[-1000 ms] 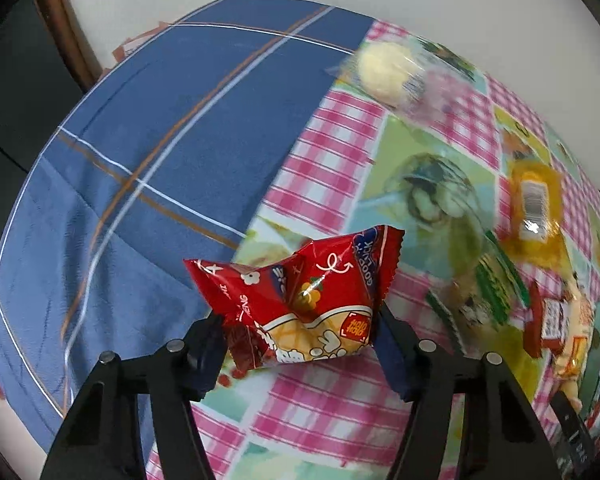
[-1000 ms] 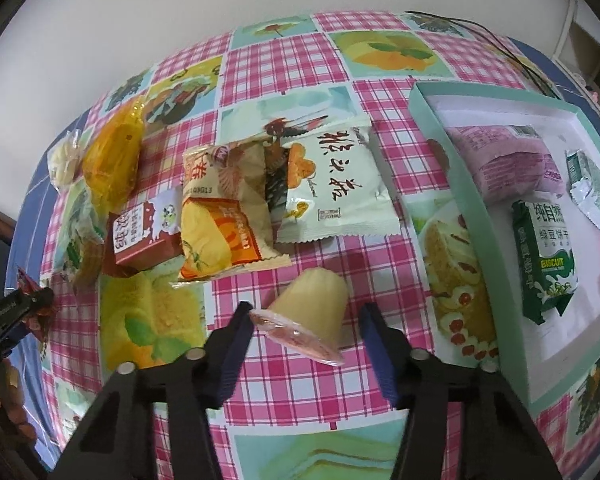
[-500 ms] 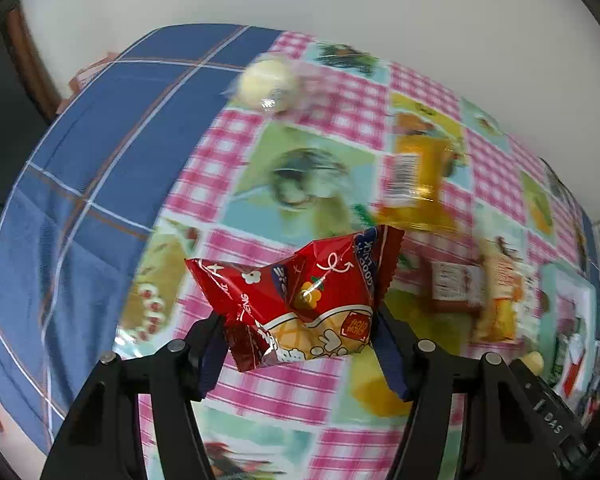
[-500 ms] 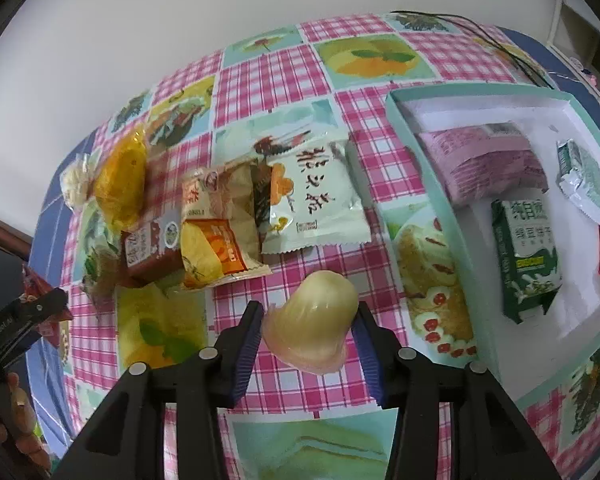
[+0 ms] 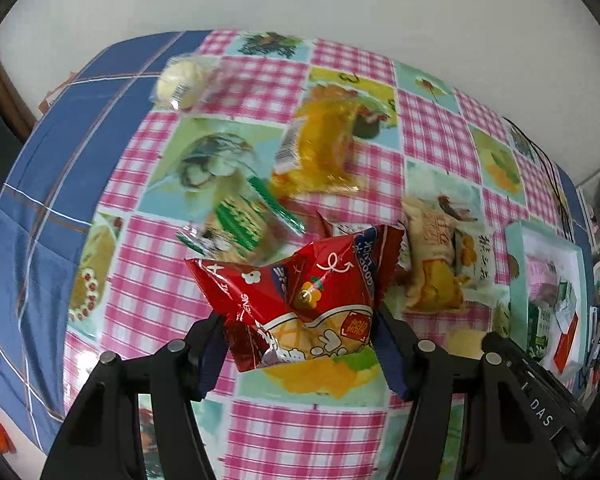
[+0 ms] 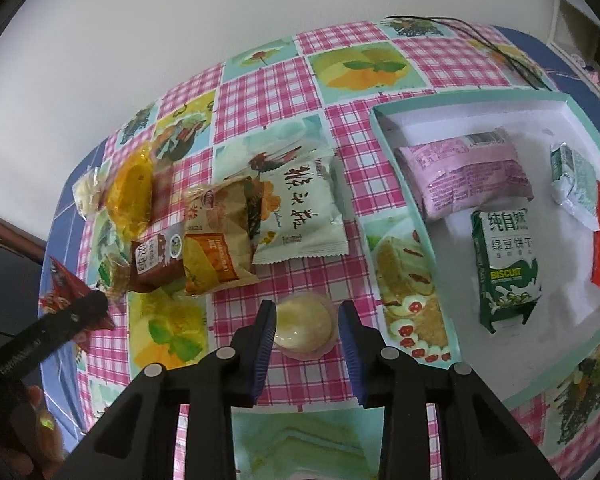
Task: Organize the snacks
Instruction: 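Lift the red bag and jelly cup and carry both over the tray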
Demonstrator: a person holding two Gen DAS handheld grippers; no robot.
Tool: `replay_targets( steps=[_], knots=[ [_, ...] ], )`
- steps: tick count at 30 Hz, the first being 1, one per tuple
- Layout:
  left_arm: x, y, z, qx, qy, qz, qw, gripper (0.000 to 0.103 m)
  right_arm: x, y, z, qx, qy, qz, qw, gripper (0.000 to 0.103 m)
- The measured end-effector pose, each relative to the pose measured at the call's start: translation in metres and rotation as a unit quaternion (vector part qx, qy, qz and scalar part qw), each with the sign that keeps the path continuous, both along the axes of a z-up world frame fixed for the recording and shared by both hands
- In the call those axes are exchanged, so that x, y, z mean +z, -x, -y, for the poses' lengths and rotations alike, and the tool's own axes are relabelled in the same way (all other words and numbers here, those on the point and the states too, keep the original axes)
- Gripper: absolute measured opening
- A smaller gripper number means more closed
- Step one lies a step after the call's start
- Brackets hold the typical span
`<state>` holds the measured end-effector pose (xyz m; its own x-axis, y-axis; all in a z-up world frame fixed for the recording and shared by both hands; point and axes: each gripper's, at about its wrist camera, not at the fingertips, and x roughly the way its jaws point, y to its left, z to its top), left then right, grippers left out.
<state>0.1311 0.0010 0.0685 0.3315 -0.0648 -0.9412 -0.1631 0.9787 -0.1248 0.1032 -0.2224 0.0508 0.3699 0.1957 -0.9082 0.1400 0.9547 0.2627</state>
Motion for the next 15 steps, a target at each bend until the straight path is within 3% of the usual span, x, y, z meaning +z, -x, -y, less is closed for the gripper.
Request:
replay_targets(
  steps=[7, 15],
  knots=[
    [-0.007, -0.002, 0.014, -0.012, -0.012, -0.011, 0.9998, 0.066, -0.016, -0.006, -0.015, 0.028, 0.018, -0.018, 0.999, 0.035],
    [-0.012, -0.003, 0.016, -0.013, -0.017, -0.021, 0.9995, 0.066, -0.019, -0.005, -0.021, 0.046, 0.045, -0.004, 0.998, 0.035]
  ],
)
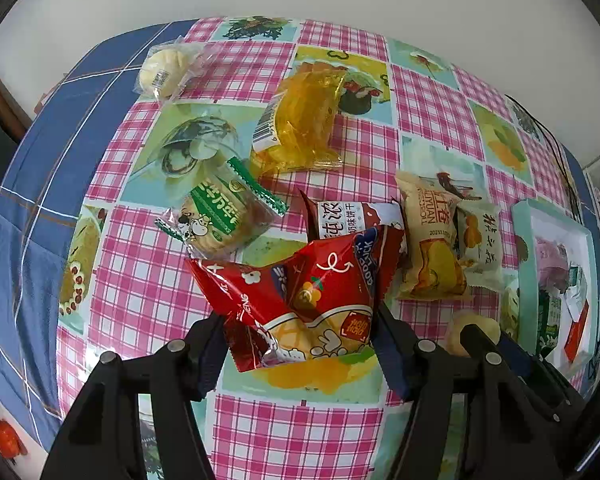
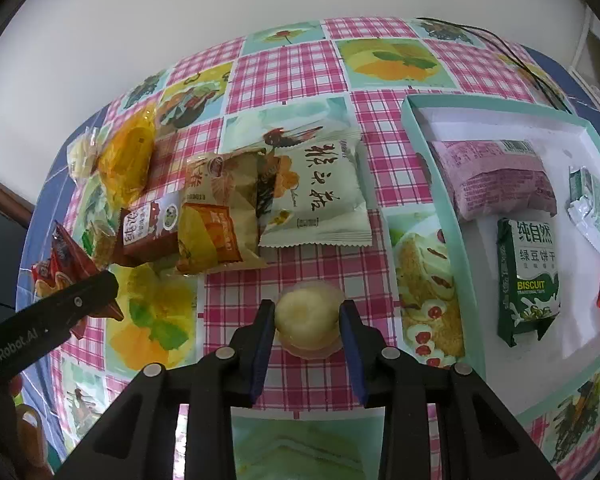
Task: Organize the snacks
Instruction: 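Lift the red bag and jelly cup and carry both over the tray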
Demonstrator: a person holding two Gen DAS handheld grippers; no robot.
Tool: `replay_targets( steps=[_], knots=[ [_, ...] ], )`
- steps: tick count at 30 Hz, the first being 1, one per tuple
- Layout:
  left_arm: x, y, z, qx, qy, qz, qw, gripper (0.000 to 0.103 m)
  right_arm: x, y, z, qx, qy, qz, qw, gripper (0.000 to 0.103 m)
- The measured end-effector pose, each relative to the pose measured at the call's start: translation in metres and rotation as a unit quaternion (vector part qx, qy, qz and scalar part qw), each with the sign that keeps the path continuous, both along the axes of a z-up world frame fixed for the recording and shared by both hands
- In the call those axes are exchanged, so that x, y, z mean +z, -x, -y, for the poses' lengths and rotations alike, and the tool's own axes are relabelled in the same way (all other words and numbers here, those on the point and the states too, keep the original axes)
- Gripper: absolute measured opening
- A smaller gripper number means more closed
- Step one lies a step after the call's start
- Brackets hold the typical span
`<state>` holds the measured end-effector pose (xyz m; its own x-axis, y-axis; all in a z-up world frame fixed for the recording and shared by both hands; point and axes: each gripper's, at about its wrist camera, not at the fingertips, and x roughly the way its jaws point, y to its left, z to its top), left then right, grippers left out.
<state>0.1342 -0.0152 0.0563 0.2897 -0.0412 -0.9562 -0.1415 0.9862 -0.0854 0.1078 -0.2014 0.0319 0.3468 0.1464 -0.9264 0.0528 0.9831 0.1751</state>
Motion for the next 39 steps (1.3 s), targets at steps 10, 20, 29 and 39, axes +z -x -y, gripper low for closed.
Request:
replay_targets(
  steps=[10, 20, 29, 39],
  knots=[
    [0.000, 0.000, 0.013, -0.007, -0.009, -0.002, 0.9999, 0.066, -0.001, 0.001, -0.009, 0.024, 0.032, 0.008, 0.999, 0.036],
    [0.013, 0.001, 0.027, -0.007, -0.016, 0.016, 0.9997, 0.066, 0.014, 0.002, 0.007, 0.018, -0.010, 0.012, 1.000, 0.036],
    [0.031, 0.004, 0.055, -0.019, -0.020, 0.039, 0.9988, 0.066, 0.043, 0.006, 0.038, -0.001, -0.034, 0.040, 0.999, 0.036],
    [0.039, 0.008, 0.112, -0.060, -0.023, 0.054, 0.9965, 0.066, 0.061, 0.019, 0.105, -0.051, -0.036, 0.060, 0.996, 0.036]
  ],
)
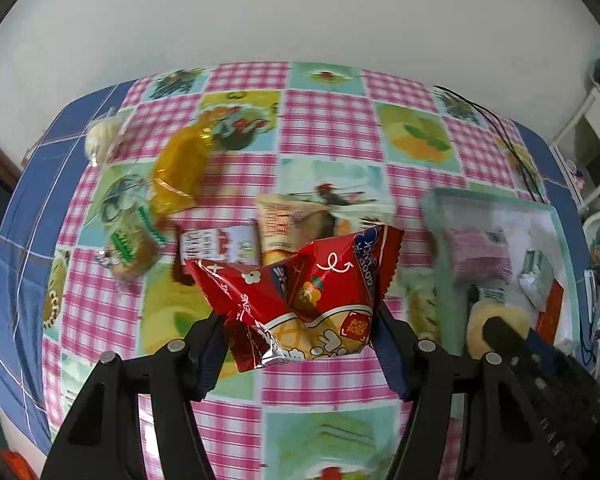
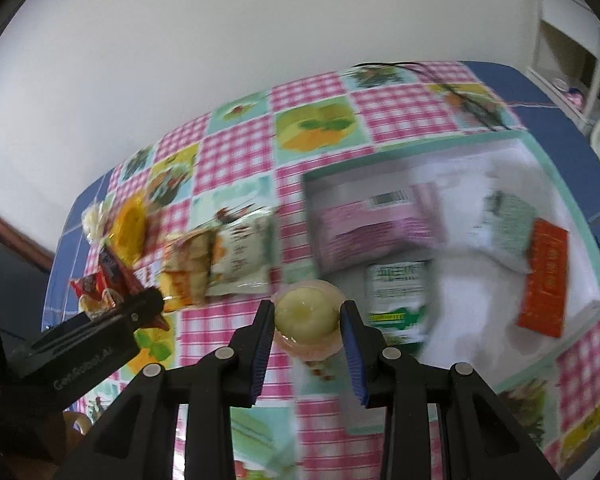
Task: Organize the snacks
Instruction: 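Lift the red bag and jelly cup and carry both over the tray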
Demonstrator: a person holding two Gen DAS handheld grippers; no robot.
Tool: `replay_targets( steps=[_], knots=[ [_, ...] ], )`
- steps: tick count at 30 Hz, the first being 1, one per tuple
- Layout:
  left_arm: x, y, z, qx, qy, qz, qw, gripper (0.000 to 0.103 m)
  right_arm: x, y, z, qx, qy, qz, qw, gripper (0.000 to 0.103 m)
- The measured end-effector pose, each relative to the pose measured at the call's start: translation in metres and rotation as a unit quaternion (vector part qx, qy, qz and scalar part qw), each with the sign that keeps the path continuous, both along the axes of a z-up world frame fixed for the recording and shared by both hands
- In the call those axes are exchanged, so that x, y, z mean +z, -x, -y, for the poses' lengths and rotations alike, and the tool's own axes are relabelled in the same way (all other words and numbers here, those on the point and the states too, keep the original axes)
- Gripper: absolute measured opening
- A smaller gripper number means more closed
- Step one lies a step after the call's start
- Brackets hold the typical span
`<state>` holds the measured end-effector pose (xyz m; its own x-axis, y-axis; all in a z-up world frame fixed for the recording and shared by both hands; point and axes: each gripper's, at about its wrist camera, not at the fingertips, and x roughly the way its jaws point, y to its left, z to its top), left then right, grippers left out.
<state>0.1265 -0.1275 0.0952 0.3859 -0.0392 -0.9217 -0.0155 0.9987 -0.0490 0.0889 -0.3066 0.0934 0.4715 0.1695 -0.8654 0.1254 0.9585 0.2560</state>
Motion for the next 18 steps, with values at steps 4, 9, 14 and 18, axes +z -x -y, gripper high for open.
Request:
replay_targets(
  steps=[4, 9, 14, 18],
  knots=[
    [0.000, 0.004, 0.029, -0.026, -0.007, 0.001, 0.9996, 0.066, -0.003, 0.004, 0.039, -0.037, 0.000, -0.004, 0.999, 0.036],
    [0.001, 0.011, 0.071, -0.072, -0.009, 0.003, 0.9974, 0.066, -0.009, 0.013, 0.089, -0.086, -0.001, -0.013, 0.996, 0.036],
    [0.002, 0.022, 0.114, -0.123, -0.008, 0.005, 0.9924, 0.066, -0.012, 0.024, 0.127, -0.123, -0.004, -0.014, 0.992, 0.036],
    [-0.001, 0.033, 0.148, -0.165, -0.010, 0.008, 0.9861, 0.067, -0.015, 0.029, 0.147, -0.143, -0.011, -0.015, 0.990, 0.036]
  ],
)
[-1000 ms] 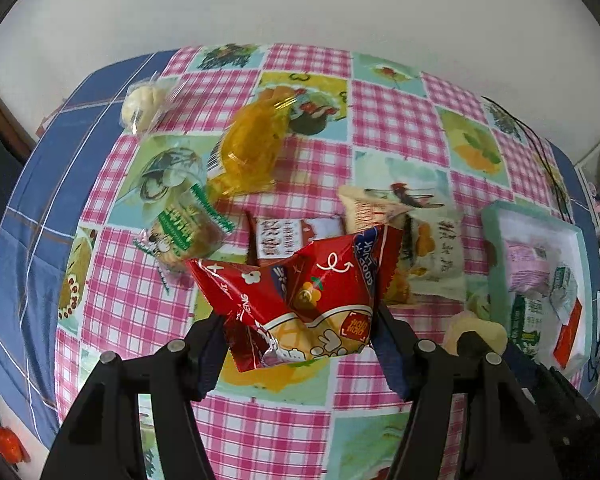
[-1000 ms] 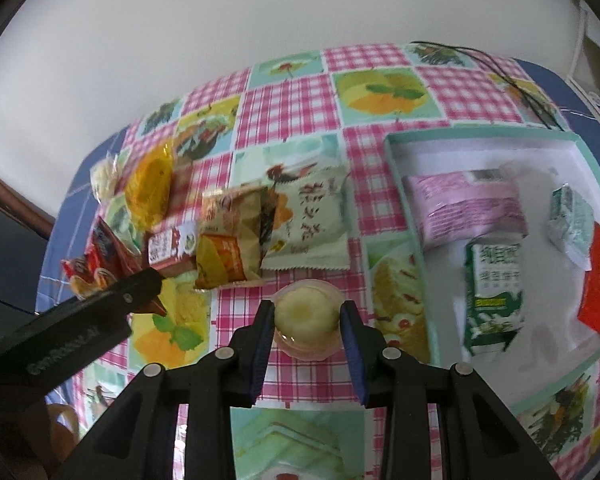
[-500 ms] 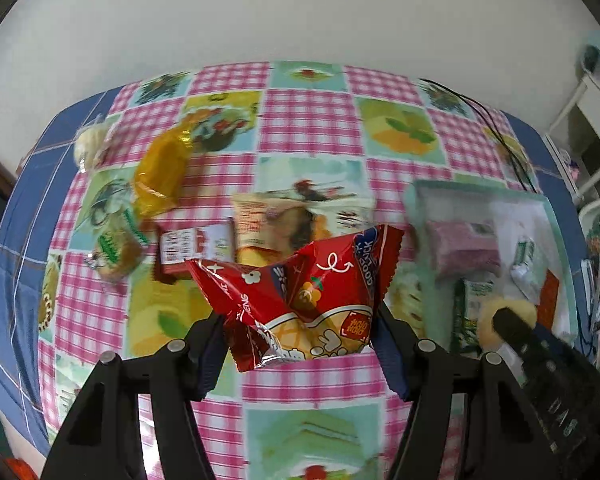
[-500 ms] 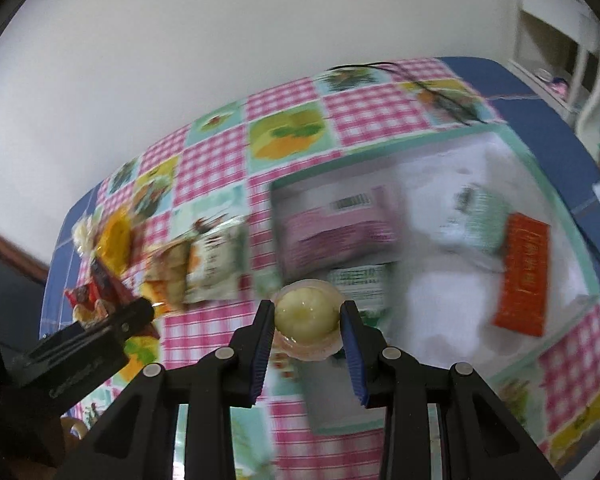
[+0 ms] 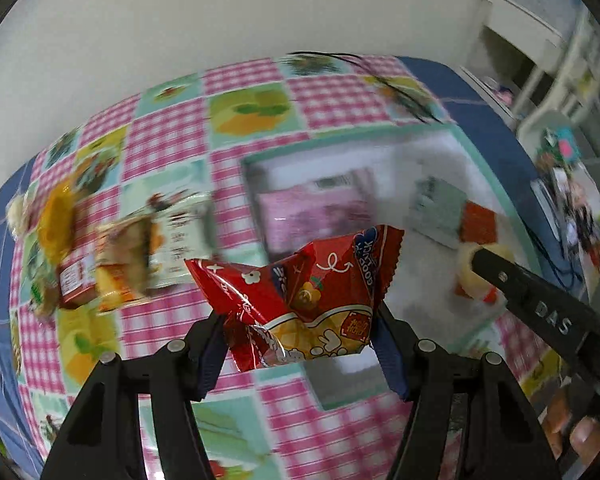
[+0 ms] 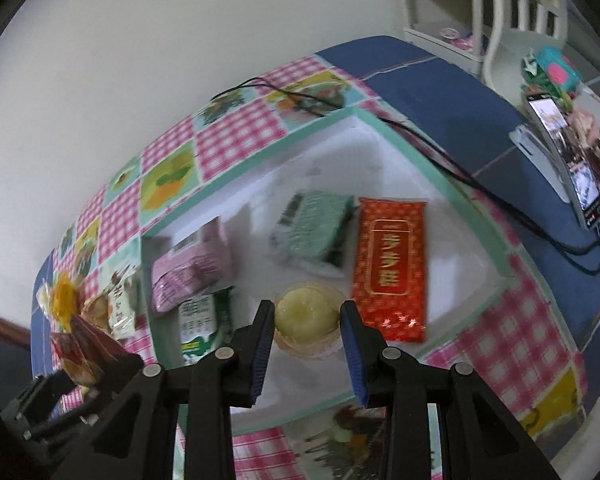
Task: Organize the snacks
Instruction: 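Lower the jelly cup and open the right tool while the left tool releases the red bag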
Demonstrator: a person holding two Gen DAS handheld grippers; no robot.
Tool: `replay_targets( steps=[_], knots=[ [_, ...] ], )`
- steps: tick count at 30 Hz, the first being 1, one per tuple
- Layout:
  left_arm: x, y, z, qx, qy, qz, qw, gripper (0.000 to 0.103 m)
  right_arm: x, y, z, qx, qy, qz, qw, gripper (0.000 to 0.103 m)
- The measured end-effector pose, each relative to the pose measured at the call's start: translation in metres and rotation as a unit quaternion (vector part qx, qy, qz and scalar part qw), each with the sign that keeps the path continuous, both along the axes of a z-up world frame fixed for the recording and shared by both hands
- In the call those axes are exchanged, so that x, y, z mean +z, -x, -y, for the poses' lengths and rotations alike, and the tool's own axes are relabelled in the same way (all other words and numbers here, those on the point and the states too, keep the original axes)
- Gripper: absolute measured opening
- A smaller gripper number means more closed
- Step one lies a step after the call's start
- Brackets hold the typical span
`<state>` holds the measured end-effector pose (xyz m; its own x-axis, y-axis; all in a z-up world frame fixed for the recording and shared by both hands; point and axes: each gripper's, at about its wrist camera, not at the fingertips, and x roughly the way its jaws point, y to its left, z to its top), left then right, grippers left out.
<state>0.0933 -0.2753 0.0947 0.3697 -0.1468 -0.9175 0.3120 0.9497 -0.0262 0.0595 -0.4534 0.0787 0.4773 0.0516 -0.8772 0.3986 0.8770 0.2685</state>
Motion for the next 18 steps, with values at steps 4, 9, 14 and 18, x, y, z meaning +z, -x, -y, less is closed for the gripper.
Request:
replay_targets(
  steps=[4, 9, 14, 18],
  knots=[
    [-0.003, 0.009, 0.026, -0.036, -0.009, 0.009, 0.9993, 0.067, -0.003, 0.003, 0.009, -0.010, -0.006, -0.001, 1.000, 0.036],
    [-0.012, 0.011, 0.042, -0.054, -0.015, 0.008, 0.9984, 0.067, -0.005, 0.004, 0.013, -0.013, -0.009, -0.002, 1.000, 0.036],
    [-0.017, 0.010, 0.044, -0.060, -0.005, -0.003, 0.9982, 0.072, -0.005, 0.003, 0.013, -0.014, -0.012, -0.002, 1.000, 0.036],
    [-0.018, 0.011, 0.045, -0.062, -0.005, -0.004, 0.9981, 0.078, -0.006, 0.002, 0.010, -0.012, -0.012, -0.005, 1.000, 0.036]
  ],
)
